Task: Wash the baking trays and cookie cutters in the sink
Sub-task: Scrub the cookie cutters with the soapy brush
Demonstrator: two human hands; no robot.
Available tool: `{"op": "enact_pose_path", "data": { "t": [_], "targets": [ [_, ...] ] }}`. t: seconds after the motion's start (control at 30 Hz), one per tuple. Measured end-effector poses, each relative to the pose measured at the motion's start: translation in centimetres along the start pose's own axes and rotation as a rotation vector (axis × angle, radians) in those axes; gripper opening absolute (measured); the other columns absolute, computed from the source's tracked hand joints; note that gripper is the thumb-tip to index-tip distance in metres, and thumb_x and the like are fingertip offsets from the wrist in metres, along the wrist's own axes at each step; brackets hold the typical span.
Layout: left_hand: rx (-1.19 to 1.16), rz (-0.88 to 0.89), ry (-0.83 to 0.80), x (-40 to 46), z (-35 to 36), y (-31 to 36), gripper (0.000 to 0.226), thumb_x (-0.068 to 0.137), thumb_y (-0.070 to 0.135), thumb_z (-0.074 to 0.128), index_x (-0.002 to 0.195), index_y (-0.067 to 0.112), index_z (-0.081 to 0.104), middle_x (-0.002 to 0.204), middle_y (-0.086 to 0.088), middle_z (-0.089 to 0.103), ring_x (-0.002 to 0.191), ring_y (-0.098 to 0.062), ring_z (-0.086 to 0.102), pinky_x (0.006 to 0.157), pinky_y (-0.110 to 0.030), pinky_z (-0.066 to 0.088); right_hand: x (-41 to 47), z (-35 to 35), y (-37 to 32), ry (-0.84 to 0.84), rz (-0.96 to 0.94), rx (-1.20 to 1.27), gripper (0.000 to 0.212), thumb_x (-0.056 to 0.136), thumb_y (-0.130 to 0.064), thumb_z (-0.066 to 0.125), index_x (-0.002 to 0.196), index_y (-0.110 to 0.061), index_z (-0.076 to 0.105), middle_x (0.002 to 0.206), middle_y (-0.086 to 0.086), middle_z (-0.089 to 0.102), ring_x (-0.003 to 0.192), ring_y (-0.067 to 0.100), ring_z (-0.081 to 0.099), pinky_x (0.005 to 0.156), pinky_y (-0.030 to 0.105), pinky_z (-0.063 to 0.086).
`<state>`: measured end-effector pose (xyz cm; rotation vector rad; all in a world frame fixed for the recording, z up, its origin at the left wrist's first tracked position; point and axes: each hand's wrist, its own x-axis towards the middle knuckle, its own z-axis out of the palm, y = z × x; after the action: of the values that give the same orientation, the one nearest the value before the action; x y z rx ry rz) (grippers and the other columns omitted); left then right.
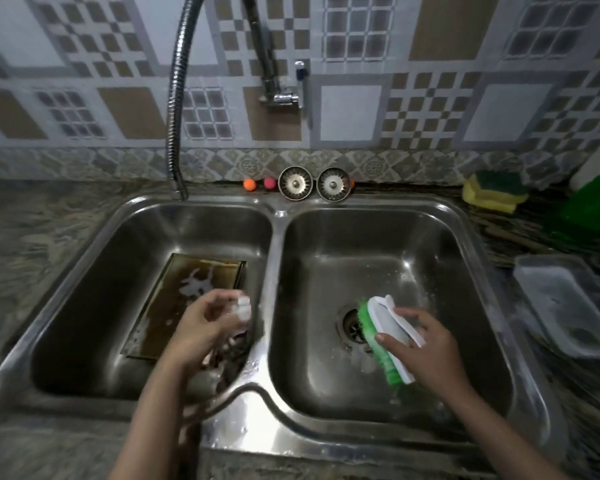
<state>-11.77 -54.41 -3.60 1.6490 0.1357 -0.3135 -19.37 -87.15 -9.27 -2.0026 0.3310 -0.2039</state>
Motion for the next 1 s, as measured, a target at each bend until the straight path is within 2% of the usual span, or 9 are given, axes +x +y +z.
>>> {"op": "enact_pose_path", "data": {
  "t": [0.13,0.2,0.27,0.3,0.43,0.53,0.77,0.9,1.0],
  "targets": [
    [0.397,-0.068,-0.061,1.9,-3.7,-3.6,0.033,0.058,0.001,0.080,0.084,0.018,0.068,0.089,-0.009,0.066,0.084,-0.025,0.062,0.085,-0.043,0.053,-0.2,0.5,0.3,-0.044,-0.004,-0.040,0.048,0.061,-0.034,0.087,0.105,-0.032,0.065,0.111,-0.016,0.063,0.102,0.009,0.059,0.072,0.020,0.046],
    [0.569,-0.084,-0.138,2.6,-3.8,-4.9,0.033,0.063,-0.006,0.072,0.084,0.018,0.065,0.089,-0.009,0.065,0.085,-0.028,0.063,0.080,-0.028,0.052,-0.3,0.7,0.3,-0.067,-0.002,-0.045,0.048,0.060,-0.034,0.087,0.103,-0.035,0.066,0.110,-0.019,0.063,0.101,0.009,0.060,0.072,0.021,0.048],
    [0.733,-0.078,-0.190,3.0,-3.5,-5.7,0.035,0.072,-0.014,0.060,0.090,0.016,0.063,0.091,-0.005,0.064,0.087,-0.020,0.061,0.067,-0.007,0.043,-0.4,0.8,0.2,-0.078,-0.003,-0.046,0.048,0.060,-0.033,0.088,0.103,-0.035,0.066,0.110,-0.023,0.062,0.102,0.008,0.059,0.076,0.024,0.050],
    [0.795,-0.086,-0.210,3.1,-3.4,-5.8,0.037,0.073,-0.013,0.057,0.095,0.015,0.063,0.092,-0.004,0.063,0.087,-0.016,0.059,0.063,-0.005,0.041,-0.4,0.8,0.2,-0.078,-0.004,-0.048,0.048,0.060,-0.032,0.088,0.103,-0.035,0.066,0.109,-0.024,0.061,0.102,0.008,0.059,0.078,0.025,0.050],
    [0.846,-0.100,-0.228,3.2,-3.6,-6.6,0.037,0.078,-0.006,0.063,0.108,0.017,0.061,0.099,-0.003,0.064,0.096,-0.017,0.060,0.064,-0.004,0.040,-0.8,0.4,0.0,-0.076,-0.010,-0.067,0.048,0.060,-0.033,0.088,0.103,-0.036,0.066,0.108,-0.023,0.061,0.101,0.008,0.059,0.079,0.029,0.052],
    [0.792,-0.077,-0.130,2.8,-3.0,-5.9,0.037,0.087,0.013,0.064,0.123,0.015,0.056,0.119,-0.007,0.063,0.108,-0.018,0.058,0.083,-0.017,0.043,-1.1,-0.2,-0.6,-0.068,-0.013,-0.074,0.047,0.061,-0.029,0.088,0.102,-0.034,0.066,0.104,-0.020,0.062,0.097,0.007,0.059,0.072,0.024,0.049],
    [0.866,0.284,-0.162,0.5,2.4,-2.9,0.065,0.091,0.037,0.056,0.146,0.017,0.030,0.157,-0.001,0.017,0.144,-0.016,0.020,0.115,-0.030,0.020,-2.2,-2.1,-2.3,-0.018,-0.014,-0.073,0.044,0.061,-0.030,0.088,0.098,-0.038,0.065,0.102,-0.017,0.063,0.094,0.000,0.058,0.066,0.018,0.045],
    [1.084,0.236,-0.279,0.2,4.6,-3.9,0.084,0.092,0.043,0.052,0.152,0.013,0.000,0.158,-0.005,-0.016,0.146,-0.019,-0.011,0.119,-0.041,0.002,-3.3,-4.1,-2.7,0.048,-0.035,-0.108,0.046,0.061,-0.033,0.088,0.099,-0.039,0.063,0.106,-0.017,0.064,0.098,0.002,0.059,0.069,0.021,0.048],
    [1.220,0.249,-0.245,-0.2,5.0,-5.0,0.083,0.095,0.042,0.044,0.150,0.010,-0.009,0.155,-0.006,-0.026,0.144,-0.020,-0.019,0.117,-0.043,-0.002,-4.5,-6.2,-2.7,0.116,-0.040,-0.140,0.045,0.060,-0.034,0.088,0.096,-0.042,0.062,0.105,-0.022,0.063,0.098,0.001,0.058,0.072,0.025,0.049]
  ]
}}
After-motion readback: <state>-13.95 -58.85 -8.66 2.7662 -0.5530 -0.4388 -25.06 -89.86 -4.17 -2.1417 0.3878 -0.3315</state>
